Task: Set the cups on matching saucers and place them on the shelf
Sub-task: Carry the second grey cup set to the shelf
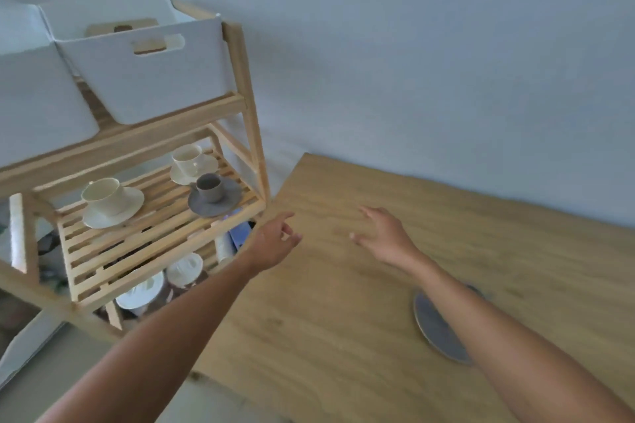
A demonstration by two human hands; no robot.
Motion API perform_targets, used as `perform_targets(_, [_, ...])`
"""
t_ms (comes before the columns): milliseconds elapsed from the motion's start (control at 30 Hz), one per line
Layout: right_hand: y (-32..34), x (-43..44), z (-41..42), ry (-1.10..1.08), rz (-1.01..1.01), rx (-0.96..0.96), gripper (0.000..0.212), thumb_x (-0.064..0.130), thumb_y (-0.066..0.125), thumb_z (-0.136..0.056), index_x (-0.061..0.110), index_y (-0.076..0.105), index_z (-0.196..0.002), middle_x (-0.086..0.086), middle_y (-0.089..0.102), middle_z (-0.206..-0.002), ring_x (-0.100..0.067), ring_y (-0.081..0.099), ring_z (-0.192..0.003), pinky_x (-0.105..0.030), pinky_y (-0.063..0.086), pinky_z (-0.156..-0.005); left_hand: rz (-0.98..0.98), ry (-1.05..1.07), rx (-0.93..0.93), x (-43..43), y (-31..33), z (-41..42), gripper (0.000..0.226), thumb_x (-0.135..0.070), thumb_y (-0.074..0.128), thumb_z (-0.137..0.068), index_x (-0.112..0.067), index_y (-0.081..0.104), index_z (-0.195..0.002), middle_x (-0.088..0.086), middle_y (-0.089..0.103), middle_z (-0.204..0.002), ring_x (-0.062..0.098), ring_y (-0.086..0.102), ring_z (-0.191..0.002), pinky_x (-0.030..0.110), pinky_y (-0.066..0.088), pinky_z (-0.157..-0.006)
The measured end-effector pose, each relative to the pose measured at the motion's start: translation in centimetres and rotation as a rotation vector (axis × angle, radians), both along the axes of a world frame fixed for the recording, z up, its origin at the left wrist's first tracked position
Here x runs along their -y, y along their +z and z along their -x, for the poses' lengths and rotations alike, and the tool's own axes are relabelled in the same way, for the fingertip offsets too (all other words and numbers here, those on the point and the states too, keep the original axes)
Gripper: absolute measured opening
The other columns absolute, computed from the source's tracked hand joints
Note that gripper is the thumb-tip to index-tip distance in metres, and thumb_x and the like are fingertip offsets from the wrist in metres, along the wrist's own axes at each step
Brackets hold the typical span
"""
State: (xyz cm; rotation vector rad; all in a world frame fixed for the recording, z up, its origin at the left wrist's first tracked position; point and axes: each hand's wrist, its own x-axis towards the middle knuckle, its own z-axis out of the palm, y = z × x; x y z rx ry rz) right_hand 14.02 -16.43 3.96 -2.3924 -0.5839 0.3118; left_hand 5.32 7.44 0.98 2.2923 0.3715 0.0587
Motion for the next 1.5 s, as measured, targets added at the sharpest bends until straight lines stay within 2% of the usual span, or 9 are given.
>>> perform_targets(233, [1.9,11.5,3.2,-0.125,-0.021,0.030,0.065,0.035,0.072,-0.087,0.019,0.047,-0.144,-0.008,0.052,-0.142,-0.024,0.047,-0.133,-0.032,0.035,-0.108,0.023,-0.160,0.058,11.1,1.0,-1.3,0.054,-0.024,0.068,-0.088,-0.013,0.049,-0.137,0.002,0.063,-0.096,0.013,0.054,-0.088,0.019,0.036,-0.080])
perform_targets(467, [1.3,21.0,6.5,-0.271,-0.037,0.007,0.064,0.033,0.072,-0.086,0.021,0.048,-0.144,-0.005,0.054,-0.139,-0.019,0.050,-0.130,-0.023,0.034,-0.098,0.007,-0.305,-0.022,19.2,-0.6,-1.0,0.057,-0.029,0.065,-0.089,-0.013,0.045,-0.140,0.009,0.066,-0.104,0.019,0.059,-0.094,0.024,0.040,-0.081])
perform_targets(800, [-3.5,25.5,8.8,-0.375,0.039,-0.168,0.070,0.036,0.071,-0.087,0.018,0.042,-0.148,-0.009,0.048,-0.145,-0.025,0.046,-0.133,-0.038,0.039,-0.109,0.006,-0.364,-0.106,23.2,-3.1,-0.2,0.051,-0.020,0.068,-0.087,-0.010,0.051,-0.133,0.005,0.061,-0.088,0.018,0.058,-0.083,0.028,0.045,-0.082])
perform_targets(900, [-4.9,25.1,8.9,-0.376,0.061,-0.185,0.071,0.037,0.071,-0.087,0.016,0.041,-0.147,-0.008,0.053,-0.133,-0.026,0.055,-0.119,-0.034,0.045,-0.099,-0.030,-0.387,-0.145,23.4,-3.4,0.0,0.052,-0.028,0.067,-0.086,-0.018,0.049,-0.134,0.001,0.061,-0.094,0.022,0.062,-0.095,0.032,0.047,-0.085])
perform_targets(1033, [-5.8,24.0,9.1,-0.344,0.034,-0.169,0.043,0.026,0.073,-0.086,0.020,0.055,-0.125,0.016,0.053,-0.088,-0.015,0.056,-0.089,-0.015,0.041,-0.067,-0.108,-0.400,-0.160,23.6,-3.5,0.1,0.055,-0.035,0.063,-0.087,-0.024,0.044,-0.138,0.003,0.065,-0.114,0.025,0.061,-0.108,0.038,0.048,-0.093])
perform_targets(1167, [-6.2,23.1,8.6,-0.356,-0.044,-0.193,0.049,0.022,0.077,-0.082,0.023,0.055,-0.126,0.005,0.060,-0.088,-0.023,0.070,-0.078,-0.035,0.059,-0.065,-0.025,-0.359,-0.167,23.7,-3.4,0.2,0.053,-0.027,0.064,-0.088,-0.022,0.045,-0.137,0.003,0.065,-0.119,0.022,0.060,-0.111,0.036,0.047,-0.096])
perform_targets(1267, [-6.2,22.4,8.4,-0.386,-0.114,-0.239,0.055,0.014,0.077,-0.083,0.024,0.054,-0.132,0.006,0.062,-0.081,-0.014,0.067,-0.058,-0.030,0.059,-0.053,0.087,-0.305,-0.125,23.4,-3.0,0.5,0.049,-0.020,0.064,-0.089,-0.023,0.049,-0.135,-0.002,0.066,-0.114,0.017,0.061,-0.109,0.028,0.047,-0.091])
perform_targets(1367, [-5.9,21.2,7.9,-0.377,-0.164,-0.245,0.056,0.013,0.078,-0.082,0.022,0.055,-0.133,0.005,0.066,-0.078,-0.016,0.068,-0.056,-0.037,0.061,-0.058,0.160,-0.242,-0.075,22.2,-2.5,0.8,0.049,-0.016,0.065,-0.089,-0.023,0.051,-0.136,-0.007,0.062,-0.097,0.013,0.062,-0.094,0.019,0.043,-0.080])
perform_targets(1500, [-5.2,17.7,6.6,-0.302,-0.200,-0.259,0.057,0.011,0.078,-0.081,0.022,0.055,-0.133,0.005,0.068,-0.080,-0.013,0.067,-0.056,-0.035,0.061,-0.058,0.155,-0.176,-0.050,18.8,-2.0,1.5,0.049,-0.019,0.063,-0.091,-0.022,0.049,-0.138,-0.005,0.061,-0.098,0.007,0.057,-0.084,0.017,0.043,-0.075])
